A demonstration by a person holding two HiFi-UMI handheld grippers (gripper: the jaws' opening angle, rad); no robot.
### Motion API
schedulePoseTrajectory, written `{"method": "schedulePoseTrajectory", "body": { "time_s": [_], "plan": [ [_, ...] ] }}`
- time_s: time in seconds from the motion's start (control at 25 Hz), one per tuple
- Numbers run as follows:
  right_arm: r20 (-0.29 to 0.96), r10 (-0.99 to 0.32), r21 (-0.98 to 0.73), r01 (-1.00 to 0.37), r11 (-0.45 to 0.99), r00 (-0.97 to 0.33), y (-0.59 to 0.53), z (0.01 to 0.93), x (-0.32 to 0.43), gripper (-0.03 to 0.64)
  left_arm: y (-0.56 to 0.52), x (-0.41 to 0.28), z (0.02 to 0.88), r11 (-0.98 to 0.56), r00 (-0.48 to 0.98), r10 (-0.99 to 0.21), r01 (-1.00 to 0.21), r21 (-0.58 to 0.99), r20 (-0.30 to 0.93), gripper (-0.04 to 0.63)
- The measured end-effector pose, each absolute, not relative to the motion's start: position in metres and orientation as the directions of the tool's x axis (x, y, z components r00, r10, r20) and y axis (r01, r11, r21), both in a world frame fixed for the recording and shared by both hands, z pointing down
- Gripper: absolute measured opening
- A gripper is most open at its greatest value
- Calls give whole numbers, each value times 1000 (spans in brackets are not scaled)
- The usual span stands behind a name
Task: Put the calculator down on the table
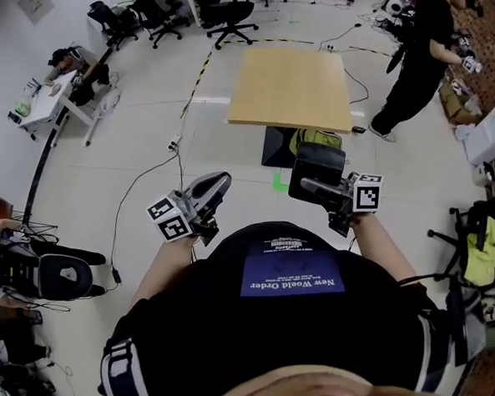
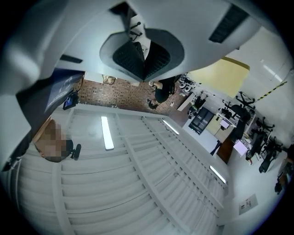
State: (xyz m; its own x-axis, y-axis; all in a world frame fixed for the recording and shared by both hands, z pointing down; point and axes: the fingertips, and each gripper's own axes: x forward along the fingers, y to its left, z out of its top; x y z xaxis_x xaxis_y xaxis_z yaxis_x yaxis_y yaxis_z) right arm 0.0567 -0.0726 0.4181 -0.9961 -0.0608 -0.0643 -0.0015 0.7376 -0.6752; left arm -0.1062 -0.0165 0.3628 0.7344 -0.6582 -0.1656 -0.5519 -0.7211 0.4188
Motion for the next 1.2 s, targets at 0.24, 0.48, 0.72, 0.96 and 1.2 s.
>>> {"method": "schedulePoseTrajectory", "body": {
  "time_s": [0.24, 0.48, 0.72, 0.96, 1.2],
  "plan": [
    [-65, -113, -695, -36, 718, -991, -118, 425, 68, 141, -70, -109, 369, -719, 746, -648, -532, 448, -153, 8],
    [-19, -208, -685, -139, 715, -978, -169, 431, 61, 141, -142, -113, 381, -783, 816, -550, -431, 448, -176, 8],
    [-34, -356, -703, -231, 672, -934, -243, 420, 36, 141, -237, -147, 379, -842, 879, -435, -319, 435, -197, 8],
    [33, -458, -708, -344, 617, -888, -303, 438, 0, 141, -312, -185, 388, -877, 929, -333, -241, 417, -164, 8],
    [79, -446, -729, -356, 585, -892, -344, 450, -27, 141, -364, -188, 404, -879, 949, -277, -185, 439, -154, 7]
  ]
}}
